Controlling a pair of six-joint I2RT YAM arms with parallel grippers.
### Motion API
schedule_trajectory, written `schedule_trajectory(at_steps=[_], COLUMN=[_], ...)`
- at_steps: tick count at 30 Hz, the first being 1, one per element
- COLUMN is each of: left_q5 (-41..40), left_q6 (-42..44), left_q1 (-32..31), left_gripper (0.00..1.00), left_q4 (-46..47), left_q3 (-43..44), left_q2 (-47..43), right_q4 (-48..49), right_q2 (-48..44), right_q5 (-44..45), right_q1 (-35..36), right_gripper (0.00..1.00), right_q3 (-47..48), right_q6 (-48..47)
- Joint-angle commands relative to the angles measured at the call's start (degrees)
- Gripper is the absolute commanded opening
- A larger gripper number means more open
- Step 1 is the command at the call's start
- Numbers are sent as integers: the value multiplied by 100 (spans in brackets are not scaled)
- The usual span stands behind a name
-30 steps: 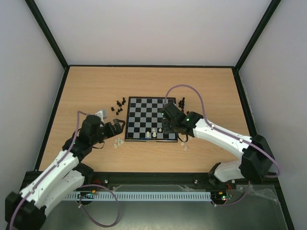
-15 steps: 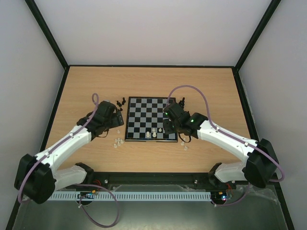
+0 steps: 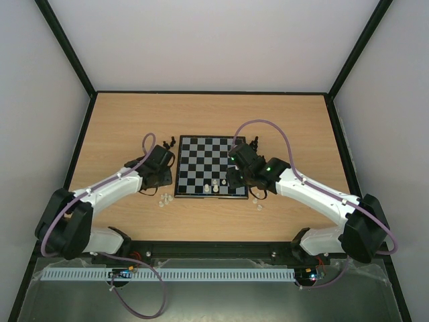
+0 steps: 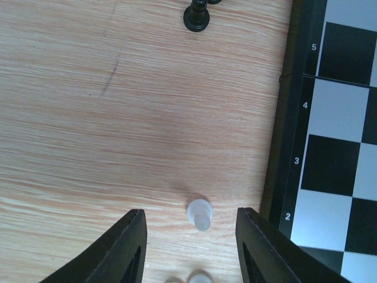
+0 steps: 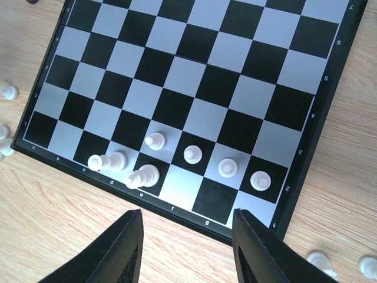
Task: Set up the chess pieces on the board
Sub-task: Pick up the chess piece at the center of the board.
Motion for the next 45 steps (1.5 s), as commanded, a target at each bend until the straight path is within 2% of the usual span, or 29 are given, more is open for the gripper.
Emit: schedule_trajectory(at_steps=[1,8,20,40,45], left_q5=[74,96,41,-19,-12], left_q6=[-5,63,106,-52,-36], left_q1=[-44,-39,-43,-102,-123], left_gripper=[42,35,21,22,14], left_q4=[313,541,565,446,430], left_q3=[-103,-24,-25,-341,-239], left_q2=[292,722,863,608,653], right_q4=[-25,-11,1,36,51], right_q2=[-66,-51,-8,88,72], right_q5=[-102,-103,-103,-75,-80], right_q1=[-16,-14,-12,-7,-10], right_gripper=[42,42,42,42,42], right_q3=[-65,-79,-86,-97,-110], right_q6=[-81,-81,-85,-79,-77])
